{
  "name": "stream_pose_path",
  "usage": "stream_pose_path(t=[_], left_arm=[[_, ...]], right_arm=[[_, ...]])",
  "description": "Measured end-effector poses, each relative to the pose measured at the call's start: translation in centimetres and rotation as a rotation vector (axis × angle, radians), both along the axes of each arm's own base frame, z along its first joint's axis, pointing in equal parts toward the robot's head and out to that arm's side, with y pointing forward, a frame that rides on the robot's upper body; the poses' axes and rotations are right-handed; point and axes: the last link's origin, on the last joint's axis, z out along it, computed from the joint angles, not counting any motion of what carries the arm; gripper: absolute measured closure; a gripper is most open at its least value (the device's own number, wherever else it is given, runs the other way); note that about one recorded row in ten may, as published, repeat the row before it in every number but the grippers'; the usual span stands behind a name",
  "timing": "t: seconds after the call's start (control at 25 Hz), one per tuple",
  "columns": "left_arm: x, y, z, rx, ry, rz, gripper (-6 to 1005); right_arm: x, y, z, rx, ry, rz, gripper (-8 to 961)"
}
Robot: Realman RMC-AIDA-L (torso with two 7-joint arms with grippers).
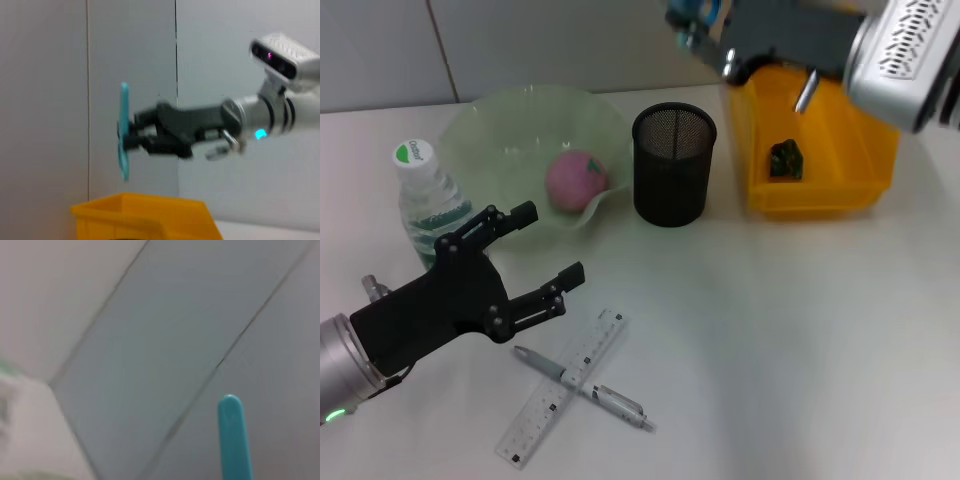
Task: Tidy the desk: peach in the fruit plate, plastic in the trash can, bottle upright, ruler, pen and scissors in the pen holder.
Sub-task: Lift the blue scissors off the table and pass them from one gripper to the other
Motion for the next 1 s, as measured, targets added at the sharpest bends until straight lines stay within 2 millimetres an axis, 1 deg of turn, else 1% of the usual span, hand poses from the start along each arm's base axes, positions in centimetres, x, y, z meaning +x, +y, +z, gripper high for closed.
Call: stream_pose_path(t=[0.04,0.08,0.12,0.28,0.36,0.4,0.52,0.56,0.6,0.64,0.92,0.96,1.0], left_arm=[[0.1,-0.1,0.1,-0.005,-0.020,0.002,138],[0.1,-0.1,0.1,-0.005,-0.020,0.002,138],[0.3,-0.1,0.2,-0.008,-0.039,0.004,138],[1.1,0.1,0.9,-0.007,-0.145,0.017,138],[1.5,0.1,0.8,-0.017,-0.178,0.020,138],[1.8,0.2,0.7,-0.025,-0.187,0.015,138],[2.1,0.2,0.6,-0.034,-0.196,0.008,138],[2.6,0.4,0.4,-0.049,-0.202,-0.015,138],[2.6,0.4,0.4,-0.049,-0.202,-0.015,138],[2.8,0.4,0.4,-0.056,-0.201,-0.025,138],[3.0,0.5,0.6,-0.065,-0.189,-0.047,138],[3.0,0.5,0.6,-0.069,-0.191,-0.049,138],[3.0,0.5,0.6,-0.069,-0.191,-0.049,138]], right_arm=[[0.4,-0.5,-0.6,-0.052,0.040,-0.035,717],[0.4,-0.5,-0.6,-0.052,0.040,-0.035,717],[0.8,-1.0,-1.1,-0.092,0.077,-0.063,717],[2.1,-3.1,-3.2,-0.240,0.235,-0.160,717],[3.1,-4.3,-4.4,-0.320,0.282,-0.200,717],[3.1,-4.3,-4.4,-0.320,0.282,-0.200,717],[3.5,-5.3,-5.4,-0.396,0.307,-0.204,717],[3.6,-5.8,-5.8,-0.439,0.322,-0.204,717],[3.6,-5.8,-5.8,-0.439,0.322,-0.204,717],[3.6,-6.3,-5.9,-0.471,0.335,-0.196,717],[3.3,-7.6,-6.4,-0.565,0.368,-0.175,717],[3.2,-8.1,-6.4,-0.598,0.382,-0.174,717],[3.2,-8.1,-6.4,-0.598,0.382,-0.174,717]])
